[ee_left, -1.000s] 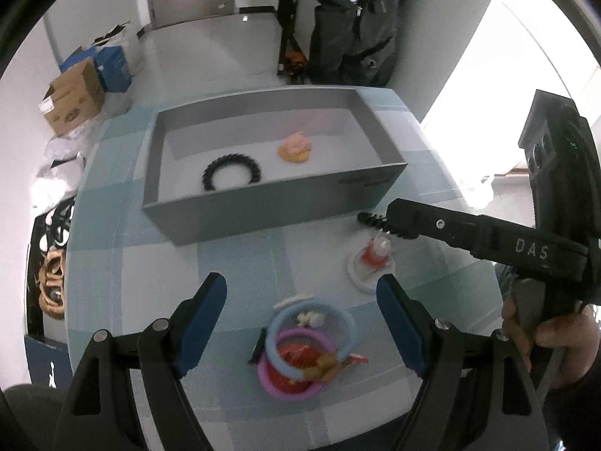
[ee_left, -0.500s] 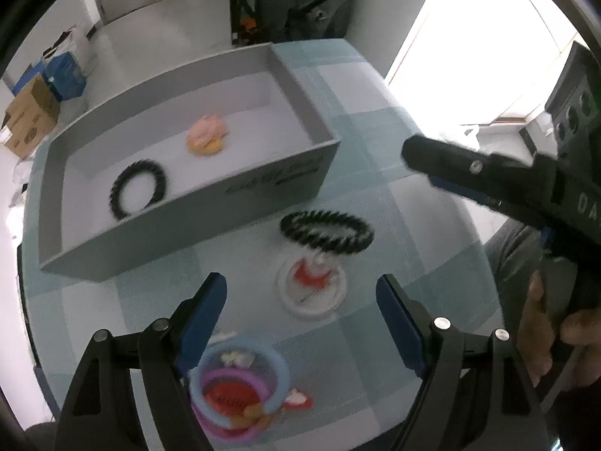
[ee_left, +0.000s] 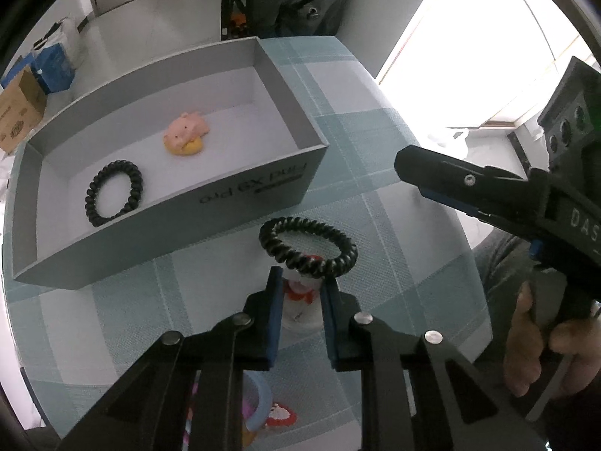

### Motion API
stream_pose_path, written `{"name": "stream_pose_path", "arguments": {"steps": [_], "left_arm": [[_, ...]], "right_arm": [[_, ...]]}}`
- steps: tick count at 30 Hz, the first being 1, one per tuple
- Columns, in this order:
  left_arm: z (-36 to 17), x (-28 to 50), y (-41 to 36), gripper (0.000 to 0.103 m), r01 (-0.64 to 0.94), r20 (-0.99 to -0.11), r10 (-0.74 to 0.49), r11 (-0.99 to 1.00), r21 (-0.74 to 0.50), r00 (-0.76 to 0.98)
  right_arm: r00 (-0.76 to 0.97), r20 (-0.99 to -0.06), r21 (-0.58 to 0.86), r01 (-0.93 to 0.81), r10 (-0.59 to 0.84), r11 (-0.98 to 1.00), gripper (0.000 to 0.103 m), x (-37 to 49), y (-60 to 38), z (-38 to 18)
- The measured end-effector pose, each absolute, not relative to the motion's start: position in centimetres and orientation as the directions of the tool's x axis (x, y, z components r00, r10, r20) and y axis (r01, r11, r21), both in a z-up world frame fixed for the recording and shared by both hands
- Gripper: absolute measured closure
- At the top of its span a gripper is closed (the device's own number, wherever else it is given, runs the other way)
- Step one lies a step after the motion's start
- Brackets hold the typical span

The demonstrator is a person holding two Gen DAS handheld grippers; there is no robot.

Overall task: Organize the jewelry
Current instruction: 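Carry the black hair tie with the right gripper toward the grey box, then grasp the small red toy piece with the left gripper while the right gripper holds the hair tie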

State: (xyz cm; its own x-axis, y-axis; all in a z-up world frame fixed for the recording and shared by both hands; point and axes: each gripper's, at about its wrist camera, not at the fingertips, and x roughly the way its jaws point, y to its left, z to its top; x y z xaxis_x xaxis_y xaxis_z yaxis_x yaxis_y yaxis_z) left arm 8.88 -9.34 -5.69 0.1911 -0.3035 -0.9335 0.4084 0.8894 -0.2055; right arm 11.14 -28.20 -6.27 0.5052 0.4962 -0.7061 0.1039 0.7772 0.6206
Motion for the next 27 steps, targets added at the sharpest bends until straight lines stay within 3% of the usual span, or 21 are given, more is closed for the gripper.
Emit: {"name": "stream_pose_path", "arguments": {"steps": [18,22,24,27], "left_arm": [[-3.2,6.4,-6.6,0.089,0.434,-0.901,-0.382,0.861,-0.266,0.206],[-2.6,6.1,-5.3,0.089,0.416,-0.888,-0.401,0.864,-0.285,0.223],[-2.2,6.0,-4.5,0.089,0.403,-0.881,-0.41,0.867,-0.295,0.238],[-1.6,5.8,-3.5,0.089,0.39,-0.869,-0.42,0.869,-0.303,0.261]], "right_arm": [[0.405,-0.716,0.606,-0.041,0.568,0.794,0.033,10.7,-23.9,-6.5],[0.383,-0.741,0.556,-0.109,0.551,0.824,0.037,10.3,-22.0,-6.3],[0.371,-0.761,0.519,-0.142,0.532,0.843,0.048,10.0,-20.9,-6.2],[0.38,-0.796,0.428,-0.197,0.471,0.882,0.051,9.5,-19.4,-6.0]]}}
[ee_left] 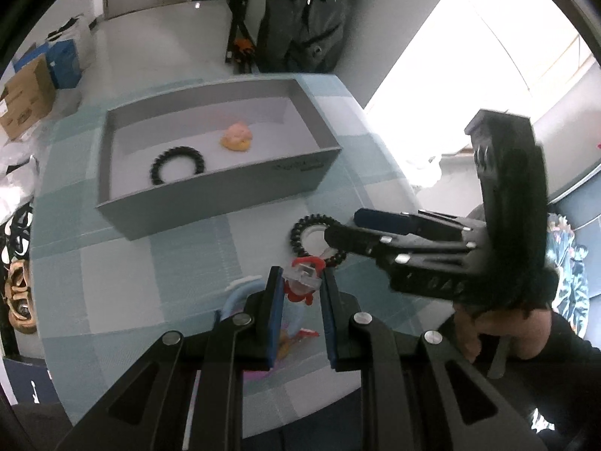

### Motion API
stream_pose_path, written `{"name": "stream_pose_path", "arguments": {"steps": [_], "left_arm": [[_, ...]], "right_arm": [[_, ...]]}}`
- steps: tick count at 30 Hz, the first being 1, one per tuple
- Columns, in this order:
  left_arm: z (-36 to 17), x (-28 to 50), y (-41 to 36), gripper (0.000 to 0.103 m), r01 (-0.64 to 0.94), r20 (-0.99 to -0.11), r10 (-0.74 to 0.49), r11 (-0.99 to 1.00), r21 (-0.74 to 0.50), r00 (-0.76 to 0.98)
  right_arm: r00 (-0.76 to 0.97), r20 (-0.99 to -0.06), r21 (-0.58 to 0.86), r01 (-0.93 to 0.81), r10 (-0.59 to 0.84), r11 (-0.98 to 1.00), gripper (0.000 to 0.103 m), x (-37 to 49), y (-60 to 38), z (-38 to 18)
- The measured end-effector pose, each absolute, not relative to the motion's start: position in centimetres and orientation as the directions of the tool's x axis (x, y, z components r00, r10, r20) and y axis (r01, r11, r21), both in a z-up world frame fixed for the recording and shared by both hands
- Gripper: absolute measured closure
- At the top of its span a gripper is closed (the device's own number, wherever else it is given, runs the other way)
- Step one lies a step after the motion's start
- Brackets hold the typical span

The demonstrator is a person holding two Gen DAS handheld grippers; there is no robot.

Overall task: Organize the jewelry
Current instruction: 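Grasp the small red toy piece with the left gripper while the right gripper holds the hair tie, then lower the red piece and hair tie into the grey box while opening both grippers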

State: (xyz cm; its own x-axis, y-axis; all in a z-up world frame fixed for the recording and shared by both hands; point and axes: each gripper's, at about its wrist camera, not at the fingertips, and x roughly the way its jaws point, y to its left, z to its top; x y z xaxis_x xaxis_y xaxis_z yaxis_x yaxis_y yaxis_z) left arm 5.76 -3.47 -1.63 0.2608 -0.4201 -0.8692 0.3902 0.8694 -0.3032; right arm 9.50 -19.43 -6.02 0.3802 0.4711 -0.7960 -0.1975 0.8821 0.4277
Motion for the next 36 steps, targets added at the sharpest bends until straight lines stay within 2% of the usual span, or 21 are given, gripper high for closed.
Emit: {"name": "stream_pose_path", "arguments": {"steps": [1,3,4,6,10,13,16,23,29,36], "left_arm": [[-1.4,5.6,-3.1,0.089,0.387,-0.867,-0.42,0.871,-0.301,0.27],[-1.2,5.5,-2.5,0.089,0.381,-0.862,-0.422,0.874,-0.303,0.282],[-1.1,5.5,-2.3,0.089,0.378,-0.86,-0.423,0.875,-0.304,0.286],[-1.0,5.4,-1.9,0.089,0.374,-0.857,-0.424,0.875,-0.306,0.293],[-1.0,5.4,-1.5,0.089,0.364,-0.854,-0.42,0.881,-0.303,0.306],[-0.9,5.5,-1.1,0.089,0.357,-0.851,-0.423,0.882,-0.307,0.313],[-0.9,5.7,-0.9,0.089,0.353,-0.845,-0.428,0.882,-0.313,0.32],[-0.1,6.3,-0.1,0.089,0.341,-0.83,-0.434,0.885,-0.318,0.351],[0.3,7.4,0.6,0.089,0.328,-0.819,-0.442,0.885,-0.332,0.366],[0.9,10.1,0.9,0.089,0.33,-0.812,-0.44,0.887,-0.324,0.384]], "right_arm": [[0.386,-0.807,0.392,-0.214,0.446,0.895,0.053,9.3,-18.9,-5.9],[0.407,-0.835,0.294,-0.242,0.372,0.925,0.066,9.0,-17.9,-5.8],[0.413,-0.844,0.251,-0.259,0.342,0.933,0.069,8.9,-17.4,-5.8],[0.414,-0.853,0.213,-0.282,0.319,0.935,0.087,8.7,-16.6,-5.9],[0.423,-0.854,0.178,-0.31,0.303,0.934,0.094,8.1,-15.8,-5.8],[0.419,-0.852,0.19,-0.312,0.314,0.931,0.094,8.0,-15.8,-5.8],[0.398,-0.838,0.272,-0.286,0.373,0.919,0.095,8.1,-16.5,-5.8],[0.422,-0.745,0.436,-0.279,0.517,0.856,0.095,7.5,-18.2,-4.0],[0.416,-0.713,0.496,-0.27,0.565,0.825,0.095,7.5,-18.8,-3.5],[0.488,-0.604,0.548,-0.318,0.629,0.773,0.095,8.7,-19.1,0.4]]}}
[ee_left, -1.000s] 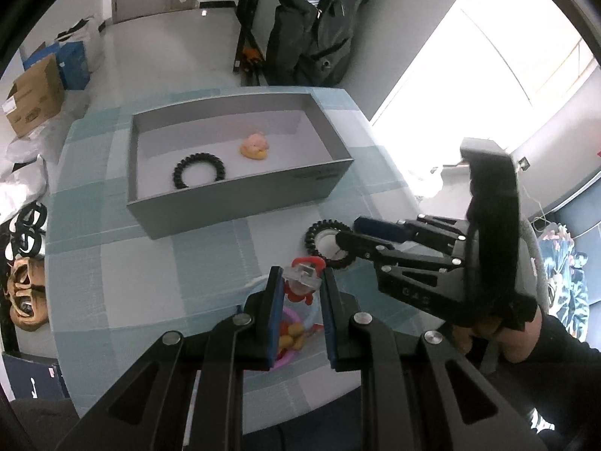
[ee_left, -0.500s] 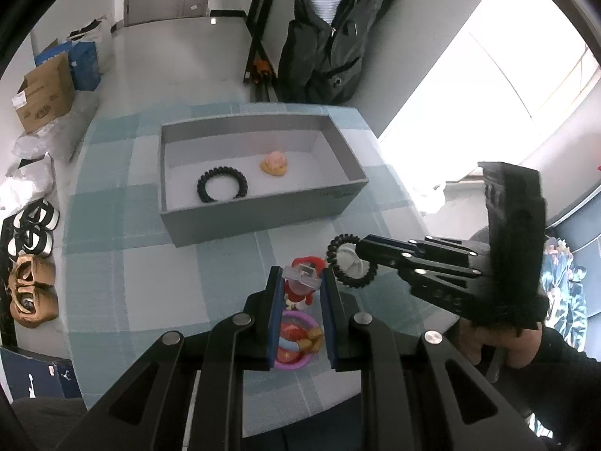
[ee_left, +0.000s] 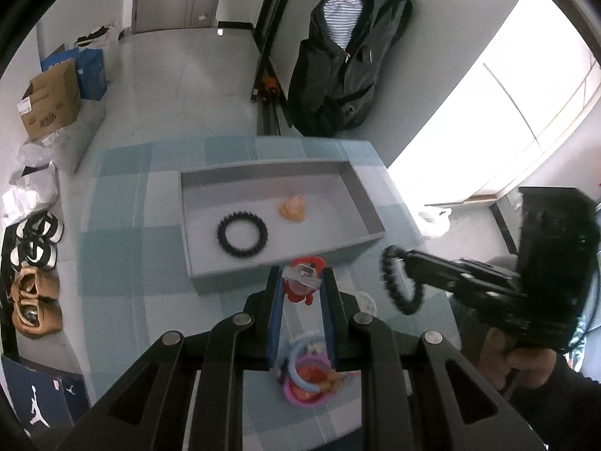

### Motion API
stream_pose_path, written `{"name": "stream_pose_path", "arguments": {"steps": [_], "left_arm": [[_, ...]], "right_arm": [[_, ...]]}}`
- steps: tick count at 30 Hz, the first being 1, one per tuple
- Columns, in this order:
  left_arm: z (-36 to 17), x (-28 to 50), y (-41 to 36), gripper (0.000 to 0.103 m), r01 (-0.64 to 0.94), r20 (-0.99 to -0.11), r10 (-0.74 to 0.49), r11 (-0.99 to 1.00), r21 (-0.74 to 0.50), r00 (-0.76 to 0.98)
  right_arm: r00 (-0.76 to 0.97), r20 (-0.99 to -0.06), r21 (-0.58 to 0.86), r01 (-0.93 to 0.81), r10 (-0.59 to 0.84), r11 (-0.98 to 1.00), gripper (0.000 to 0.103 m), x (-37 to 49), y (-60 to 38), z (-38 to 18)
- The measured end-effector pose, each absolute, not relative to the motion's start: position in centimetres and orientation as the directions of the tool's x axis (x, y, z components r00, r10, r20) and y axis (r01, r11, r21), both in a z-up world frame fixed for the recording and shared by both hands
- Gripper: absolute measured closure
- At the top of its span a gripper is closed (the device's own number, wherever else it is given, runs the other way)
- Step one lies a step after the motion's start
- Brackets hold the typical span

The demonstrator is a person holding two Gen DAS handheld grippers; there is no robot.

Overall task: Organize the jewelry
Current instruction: 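Lower the red piece and hair tie into the grey box while opening both grippers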

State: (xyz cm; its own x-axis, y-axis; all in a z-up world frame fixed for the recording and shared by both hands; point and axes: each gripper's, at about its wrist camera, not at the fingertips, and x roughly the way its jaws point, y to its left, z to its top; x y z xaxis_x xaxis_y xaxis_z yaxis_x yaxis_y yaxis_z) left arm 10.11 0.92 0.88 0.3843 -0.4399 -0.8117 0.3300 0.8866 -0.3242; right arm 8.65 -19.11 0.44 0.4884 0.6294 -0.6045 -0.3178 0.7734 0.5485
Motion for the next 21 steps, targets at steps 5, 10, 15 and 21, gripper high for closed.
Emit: {"name": "stream_pose_path", "arguments": {"steps": [5,10,15,21], "left_arm": [[0.9,12.8,0.6,0.089,0.337,-0.809,-0.439,0.886,-0.319,0.39],[-0.4,15.5,0.2,0.089,0.335,-0.816,-0.448,0.881,-0.334,0.365],[-2.0,17.1,0.3,0.089,0.333,-0.821,-0.463,0.873,-0.357,0.334],[-3.3,18.4,0.5,0.089,0.331,-0.822,-0.478,0.865,-0.378,0.309]], "right_arm": [[0.501,-0.61,0.538,-0.307,0.614,0.785,0.095,11.2,-19.2,1.8],[0.496,-0.639,0.517,-0.29,0.588,0.805,0.095,14.2,-18.7,1.7],[0.479,-0.674,0.496,-0.269,0.562,0.825,0.095,16.5,-18.5,1.1],[0.455,-0.707,0.492,-0.231,0.541,0.839,0.094,17.8,-18.4,-0.6]]}}
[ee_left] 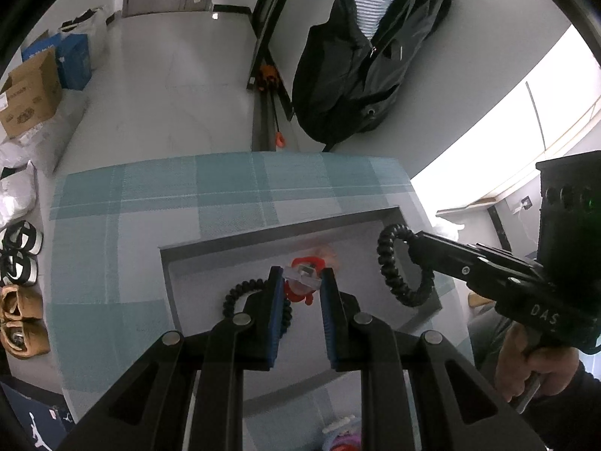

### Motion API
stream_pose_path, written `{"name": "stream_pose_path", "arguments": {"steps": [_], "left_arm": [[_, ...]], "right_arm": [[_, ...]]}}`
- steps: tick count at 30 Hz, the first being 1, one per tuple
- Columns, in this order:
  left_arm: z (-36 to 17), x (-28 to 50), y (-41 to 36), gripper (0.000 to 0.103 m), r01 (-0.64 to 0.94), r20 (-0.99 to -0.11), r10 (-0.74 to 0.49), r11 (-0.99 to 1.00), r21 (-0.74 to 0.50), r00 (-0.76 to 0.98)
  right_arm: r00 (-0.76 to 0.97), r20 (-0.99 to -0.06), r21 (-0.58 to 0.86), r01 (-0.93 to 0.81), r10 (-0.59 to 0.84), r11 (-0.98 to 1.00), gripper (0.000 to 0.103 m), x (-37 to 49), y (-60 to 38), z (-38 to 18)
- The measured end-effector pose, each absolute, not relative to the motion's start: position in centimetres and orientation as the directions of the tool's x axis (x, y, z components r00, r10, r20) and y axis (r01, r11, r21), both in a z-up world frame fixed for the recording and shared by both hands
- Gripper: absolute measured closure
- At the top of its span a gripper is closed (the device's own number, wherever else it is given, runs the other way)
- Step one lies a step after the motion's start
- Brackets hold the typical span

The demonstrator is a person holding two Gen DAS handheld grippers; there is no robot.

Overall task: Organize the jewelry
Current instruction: 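Lower the red piece and hair tie into the grey box while opening both grippers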

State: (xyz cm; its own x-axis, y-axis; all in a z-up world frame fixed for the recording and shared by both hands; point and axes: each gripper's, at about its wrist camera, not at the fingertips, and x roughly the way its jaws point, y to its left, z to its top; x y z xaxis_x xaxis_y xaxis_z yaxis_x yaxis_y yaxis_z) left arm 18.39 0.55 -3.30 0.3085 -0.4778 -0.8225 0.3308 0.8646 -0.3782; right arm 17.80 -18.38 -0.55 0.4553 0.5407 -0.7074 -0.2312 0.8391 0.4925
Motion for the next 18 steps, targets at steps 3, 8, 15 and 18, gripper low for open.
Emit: {"name": "stream_pose_path", "arguments": {"steps": [3,8,15,18], "left_arm": [[-3.7,18.7,0.5,0.089,0.333,-0.825,-0.489,0.857,-0.393,0.283],[-3.7,18.8,0.0,0.088,0.341,-0.83,-0.495,0.85,-0.402,0.257],[-3.3,18.2,-0.5,0.051,0.327,-0.843,-0.466,0.867,-0.375,0.269],[-2.4,17.6,-0.4,0.051,0.336,-0.835,-0.459,0.872,-0.357,0.304]], "right_arm": [[0.442,-0.712,0.507,-0.215,0.546,0.835,0.094,18.2,-18.4,-1.2],[0.439,-0.717,0.512,-0.196,0.541,0.837,0.092,18.7,-18.5,-1.4],[0.45,-0.73,0.497,-0.169,0.515,0.851,0.07,18.3,-18.8,-1.4],[0.467,-0.72,0.5,-0.162,0.513,0.85,0.069,17.9,-19.4,-1.0]]}}
